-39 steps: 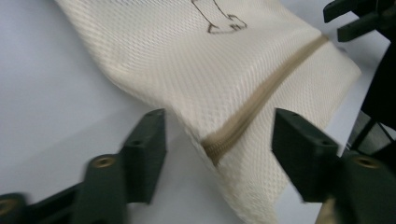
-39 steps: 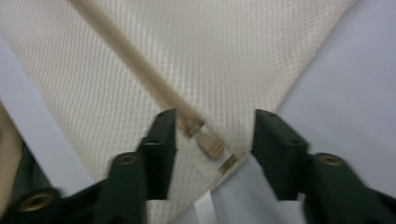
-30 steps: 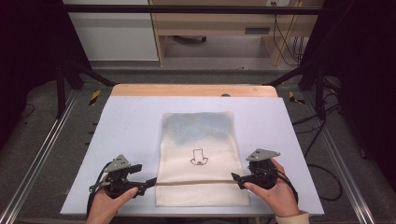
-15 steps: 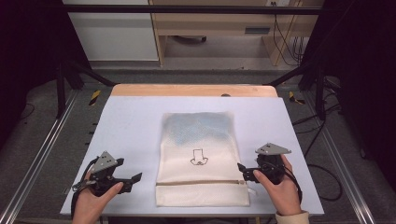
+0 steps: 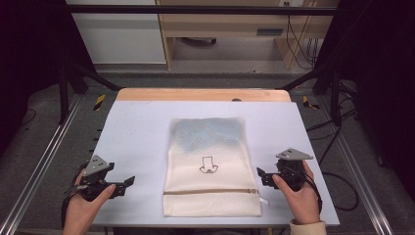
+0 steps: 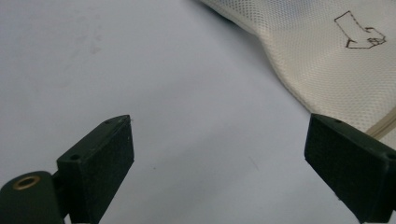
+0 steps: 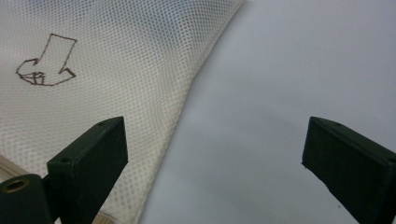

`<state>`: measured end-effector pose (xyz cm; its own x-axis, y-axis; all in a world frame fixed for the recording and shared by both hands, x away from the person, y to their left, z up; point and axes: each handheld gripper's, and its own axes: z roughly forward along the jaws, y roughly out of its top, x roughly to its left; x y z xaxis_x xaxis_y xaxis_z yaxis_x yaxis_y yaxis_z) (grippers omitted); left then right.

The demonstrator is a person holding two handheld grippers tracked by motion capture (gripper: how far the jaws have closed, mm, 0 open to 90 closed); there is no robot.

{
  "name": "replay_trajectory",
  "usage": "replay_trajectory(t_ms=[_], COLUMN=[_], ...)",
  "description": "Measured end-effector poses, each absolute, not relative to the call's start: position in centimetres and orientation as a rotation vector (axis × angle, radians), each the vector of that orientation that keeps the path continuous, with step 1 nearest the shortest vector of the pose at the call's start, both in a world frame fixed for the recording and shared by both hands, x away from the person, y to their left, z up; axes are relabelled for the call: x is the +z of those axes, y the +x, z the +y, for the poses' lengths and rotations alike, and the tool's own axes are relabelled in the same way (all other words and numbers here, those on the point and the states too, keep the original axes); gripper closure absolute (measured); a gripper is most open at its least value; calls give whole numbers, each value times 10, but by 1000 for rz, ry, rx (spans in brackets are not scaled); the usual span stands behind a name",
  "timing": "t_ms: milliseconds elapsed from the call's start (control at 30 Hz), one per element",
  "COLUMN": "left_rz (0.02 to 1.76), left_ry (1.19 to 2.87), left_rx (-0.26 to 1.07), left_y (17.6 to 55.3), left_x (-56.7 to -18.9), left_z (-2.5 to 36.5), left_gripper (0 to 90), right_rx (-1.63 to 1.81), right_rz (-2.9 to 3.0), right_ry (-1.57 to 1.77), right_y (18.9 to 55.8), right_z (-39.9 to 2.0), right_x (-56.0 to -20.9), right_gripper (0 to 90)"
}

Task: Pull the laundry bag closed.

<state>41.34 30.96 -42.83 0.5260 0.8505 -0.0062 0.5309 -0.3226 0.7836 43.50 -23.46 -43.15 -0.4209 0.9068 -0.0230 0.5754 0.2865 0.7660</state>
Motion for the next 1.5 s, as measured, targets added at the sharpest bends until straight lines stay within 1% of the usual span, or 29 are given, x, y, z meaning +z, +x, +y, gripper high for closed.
replay_trajectory(t_ms=[300,467,933,1233,1500], left_rz=[1156,1173,1229,1255,1215], left_ry=[2007,2052,2068,2108,2128], left_rx=[554,621,634,631,638], left_y=[419,423,441,439,435], left_x=[-430,-431,-444,-450,-451], left_z=[327,340,364,365,355], left_gripper=[66,64,52,56,56], right_rx=[946,953,887,865,835], right_rz=[2035,1995,2004,2015,2028], right_ry=[1404,1448,1509,1534,1508], right_y=[438,439,452,437,436], right_z=[-252,-262,-278,-285,-280], right_x=[-436,-438,-455,-463,-467], right_gripper=[73,75,69,71,74])
